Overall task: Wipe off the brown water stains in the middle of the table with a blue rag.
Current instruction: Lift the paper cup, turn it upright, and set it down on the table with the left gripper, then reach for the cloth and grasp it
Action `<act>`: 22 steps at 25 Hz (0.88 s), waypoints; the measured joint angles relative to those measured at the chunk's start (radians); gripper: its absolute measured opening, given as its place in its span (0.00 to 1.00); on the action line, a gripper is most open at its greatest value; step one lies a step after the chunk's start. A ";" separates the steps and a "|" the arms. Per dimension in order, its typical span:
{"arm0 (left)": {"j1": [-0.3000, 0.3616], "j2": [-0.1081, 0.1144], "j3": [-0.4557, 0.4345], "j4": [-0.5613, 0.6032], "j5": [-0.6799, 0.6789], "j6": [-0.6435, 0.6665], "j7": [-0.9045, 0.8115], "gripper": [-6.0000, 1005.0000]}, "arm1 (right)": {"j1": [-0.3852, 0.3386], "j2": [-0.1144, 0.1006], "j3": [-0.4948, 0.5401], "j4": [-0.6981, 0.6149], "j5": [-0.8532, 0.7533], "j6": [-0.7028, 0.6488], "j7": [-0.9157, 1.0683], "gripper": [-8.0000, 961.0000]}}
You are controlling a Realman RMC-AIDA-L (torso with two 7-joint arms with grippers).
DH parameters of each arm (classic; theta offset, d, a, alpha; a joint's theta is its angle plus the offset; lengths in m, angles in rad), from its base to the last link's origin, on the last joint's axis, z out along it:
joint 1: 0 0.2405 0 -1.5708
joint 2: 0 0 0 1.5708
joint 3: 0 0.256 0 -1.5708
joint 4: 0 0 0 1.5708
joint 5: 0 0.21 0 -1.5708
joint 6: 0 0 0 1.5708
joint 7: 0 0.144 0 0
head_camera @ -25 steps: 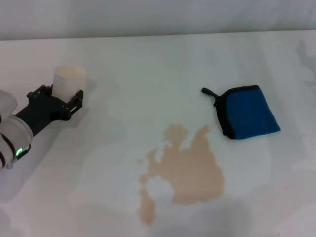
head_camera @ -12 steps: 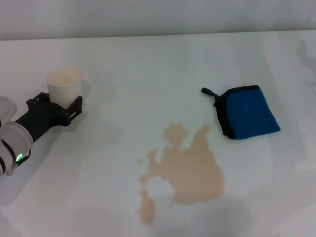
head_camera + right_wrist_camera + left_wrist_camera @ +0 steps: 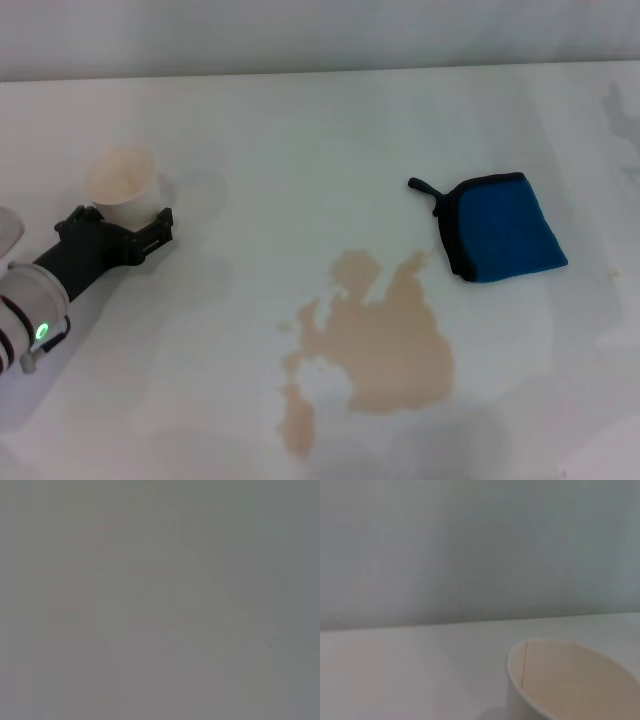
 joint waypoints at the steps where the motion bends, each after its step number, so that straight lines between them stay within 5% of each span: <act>1: 0.001 0.000 0.000 -0.005 0.000 -0.002 -0.017 0.86 | 0.000 0.000 0.000 0.000 0.000 0.000 0.000 0.81; 22: 0.212 0.006 -0.009 -0.017 -0.005 -0.370 -0.060 0.89 | -0.002 -0.003 0.000 -0.009 -0.001 0.001 0.000 0.81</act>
